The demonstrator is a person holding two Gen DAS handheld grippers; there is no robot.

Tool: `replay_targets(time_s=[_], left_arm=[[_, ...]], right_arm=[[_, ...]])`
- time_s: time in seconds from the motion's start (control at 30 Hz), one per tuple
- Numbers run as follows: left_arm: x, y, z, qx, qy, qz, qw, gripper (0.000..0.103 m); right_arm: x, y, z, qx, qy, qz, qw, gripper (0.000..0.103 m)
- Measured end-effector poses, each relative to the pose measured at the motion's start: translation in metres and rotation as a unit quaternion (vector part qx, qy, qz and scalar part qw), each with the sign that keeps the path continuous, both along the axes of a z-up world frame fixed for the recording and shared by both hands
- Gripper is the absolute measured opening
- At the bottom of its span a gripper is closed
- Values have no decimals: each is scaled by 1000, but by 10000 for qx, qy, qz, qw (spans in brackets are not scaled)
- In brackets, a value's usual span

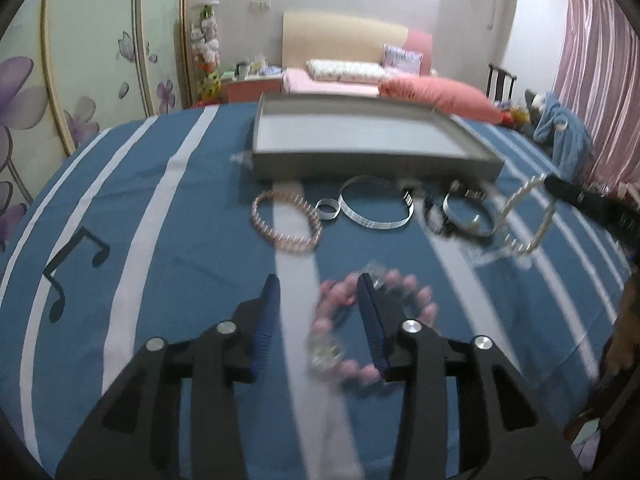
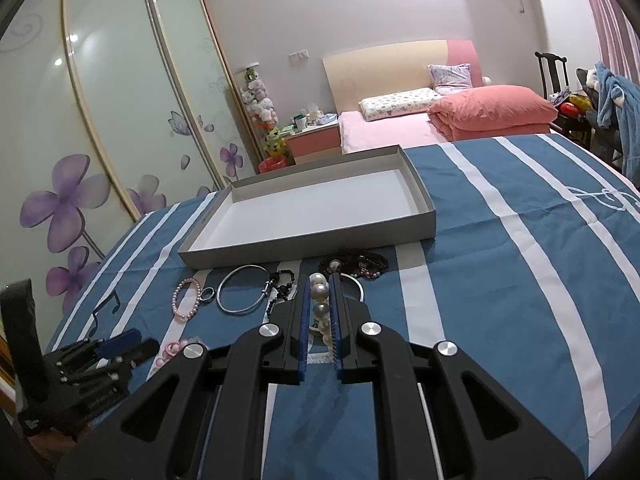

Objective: Organize jewelry
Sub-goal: 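Lift both held bracelets and carry them over the gray tray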

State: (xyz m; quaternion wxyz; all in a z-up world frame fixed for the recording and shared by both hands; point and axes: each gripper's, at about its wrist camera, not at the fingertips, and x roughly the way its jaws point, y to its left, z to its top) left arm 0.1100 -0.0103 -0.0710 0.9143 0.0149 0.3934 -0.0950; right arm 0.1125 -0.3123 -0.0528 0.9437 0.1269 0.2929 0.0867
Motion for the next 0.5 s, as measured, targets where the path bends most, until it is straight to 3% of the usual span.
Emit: replay_targets(time_s=[0.27, 0.4, 0.5], left_arm=[[-3, 7, -16, -26, 393, -41, 9992, 46], [-6, 8, -18, -87, 388, 80, 9992, 46], [-7, 6, -17, -104, 370, 93, 9992, 35]], right_arm=[[1, 0, -2, 16, 40, 10, 10000, 10], [2, 0, -3, 32, 63, -3, 10000, 10], [2, -1, -5, 78, 107, -3, 9999, 10]])
